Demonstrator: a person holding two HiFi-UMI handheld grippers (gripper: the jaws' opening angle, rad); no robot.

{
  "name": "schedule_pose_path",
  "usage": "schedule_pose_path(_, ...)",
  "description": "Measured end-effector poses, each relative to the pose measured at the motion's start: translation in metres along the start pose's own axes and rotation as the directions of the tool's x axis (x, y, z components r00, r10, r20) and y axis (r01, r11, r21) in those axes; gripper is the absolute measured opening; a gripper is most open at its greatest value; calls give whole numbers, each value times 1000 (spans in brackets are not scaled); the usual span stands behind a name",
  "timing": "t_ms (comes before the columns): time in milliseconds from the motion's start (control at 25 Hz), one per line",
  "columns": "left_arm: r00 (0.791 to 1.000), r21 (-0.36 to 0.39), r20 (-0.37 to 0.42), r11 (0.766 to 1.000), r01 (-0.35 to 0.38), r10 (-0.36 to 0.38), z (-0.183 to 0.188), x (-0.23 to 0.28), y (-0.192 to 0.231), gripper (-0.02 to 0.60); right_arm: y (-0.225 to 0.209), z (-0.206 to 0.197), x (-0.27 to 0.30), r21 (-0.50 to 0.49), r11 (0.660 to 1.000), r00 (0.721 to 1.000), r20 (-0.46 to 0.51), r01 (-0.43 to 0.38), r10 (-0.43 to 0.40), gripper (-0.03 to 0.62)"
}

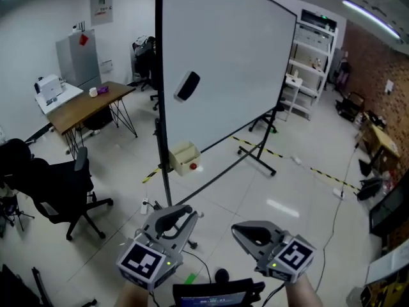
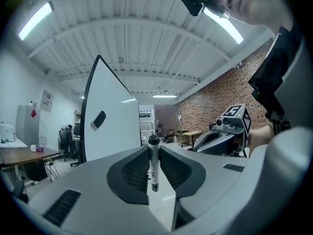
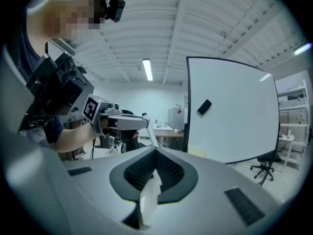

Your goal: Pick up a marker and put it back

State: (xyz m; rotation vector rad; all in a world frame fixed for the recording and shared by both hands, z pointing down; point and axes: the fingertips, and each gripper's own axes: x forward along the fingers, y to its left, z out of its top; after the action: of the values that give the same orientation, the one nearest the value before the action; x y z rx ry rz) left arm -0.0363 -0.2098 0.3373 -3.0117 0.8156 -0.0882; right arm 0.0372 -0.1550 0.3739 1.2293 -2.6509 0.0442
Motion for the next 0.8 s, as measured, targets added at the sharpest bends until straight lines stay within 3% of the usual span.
schedule_pose_path(280,992,2,-56,993,-114,114,-8,49,45,63,-64,-12,39,36,994,995,16,-104,103,12)
schedule_pose_path(560,965,0,-109,971,-239,237,-8,120,72,63,-150,-18,51,95,972,976,35,-216,214,12)
schedule_pose_path(800,938,9,-111,944,-331,330,-10,139,97,63,-190,-21,70,132,951,960,45,-280,276,12)
